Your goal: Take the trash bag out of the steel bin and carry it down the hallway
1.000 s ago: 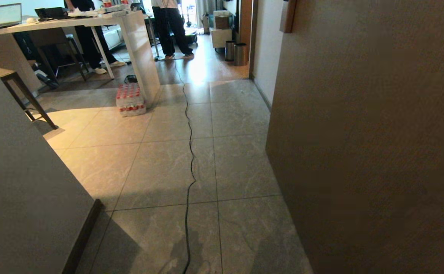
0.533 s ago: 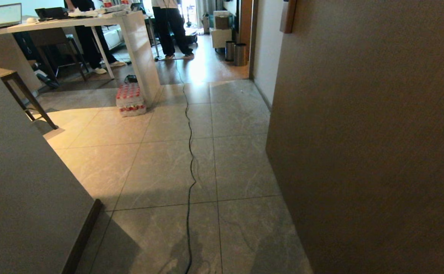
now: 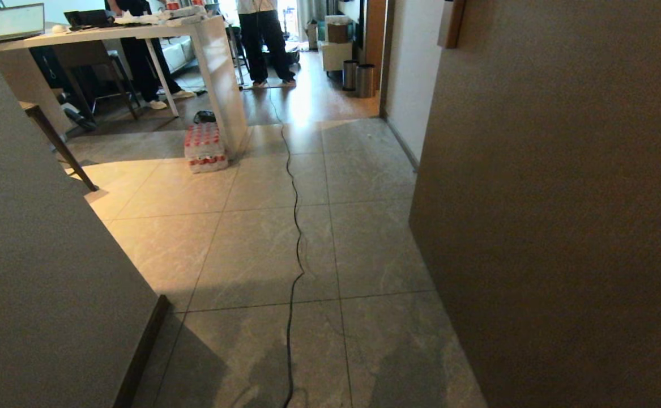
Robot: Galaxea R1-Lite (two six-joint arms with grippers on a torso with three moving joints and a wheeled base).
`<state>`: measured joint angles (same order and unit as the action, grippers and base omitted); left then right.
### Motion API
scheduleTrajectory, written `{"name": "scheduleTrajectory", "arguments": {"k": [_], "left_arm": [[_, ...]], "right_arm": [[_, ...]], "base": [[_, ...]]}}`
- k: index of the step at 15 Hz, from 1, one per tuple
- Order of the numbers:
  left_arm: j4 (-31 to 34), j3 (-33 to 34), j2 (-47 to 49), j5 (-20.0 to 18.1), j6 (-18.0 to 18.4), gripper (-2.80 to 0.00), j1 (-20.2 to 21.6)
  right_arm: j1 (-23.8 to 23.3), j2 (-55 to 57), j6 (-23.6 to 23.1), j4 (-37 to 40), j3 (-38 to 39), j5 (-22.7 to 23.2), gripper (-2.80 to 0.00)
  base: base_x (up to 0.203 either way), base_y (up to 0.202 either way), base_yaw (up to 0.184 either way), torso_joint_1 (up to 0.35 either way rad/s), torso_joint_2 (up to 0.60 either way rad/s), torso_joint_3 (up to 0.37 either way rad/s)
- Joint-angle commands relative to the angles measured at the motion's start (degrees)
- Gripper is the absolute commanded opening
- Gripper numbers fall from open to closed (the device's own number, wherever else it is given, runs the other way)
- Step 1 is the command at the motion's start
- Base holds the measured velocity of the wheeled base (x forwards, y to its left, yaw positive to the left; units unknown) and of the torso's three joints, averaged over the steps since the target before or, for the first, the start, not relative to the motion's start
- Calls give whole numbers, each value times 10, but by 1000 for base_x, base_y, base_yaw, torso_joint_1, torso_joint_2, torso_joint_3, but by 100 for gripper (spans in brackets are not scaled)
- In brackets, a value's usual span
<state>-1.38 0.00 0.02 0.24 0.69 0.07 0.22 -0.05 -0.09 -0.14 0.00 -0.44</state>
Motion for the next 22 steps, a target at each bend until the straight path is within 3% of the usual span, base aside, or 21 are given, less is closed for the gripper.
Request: {"name": "scheduleTrajectory", "arguments": {"k": [1, 22], "left_arm": [[1, 7, 0, 1, -3, -280, 0], [1, 7, 0, 0, -8, -280, 0]], "right_arm": [[0, 0, 0, 0, 0, 0, -280], [0, 0, 0, 0, 0, 0, -280]], "base": [[0, 186, 0, 7, 2, 2], [0, 8, 0, 0, 0, 0]]}}
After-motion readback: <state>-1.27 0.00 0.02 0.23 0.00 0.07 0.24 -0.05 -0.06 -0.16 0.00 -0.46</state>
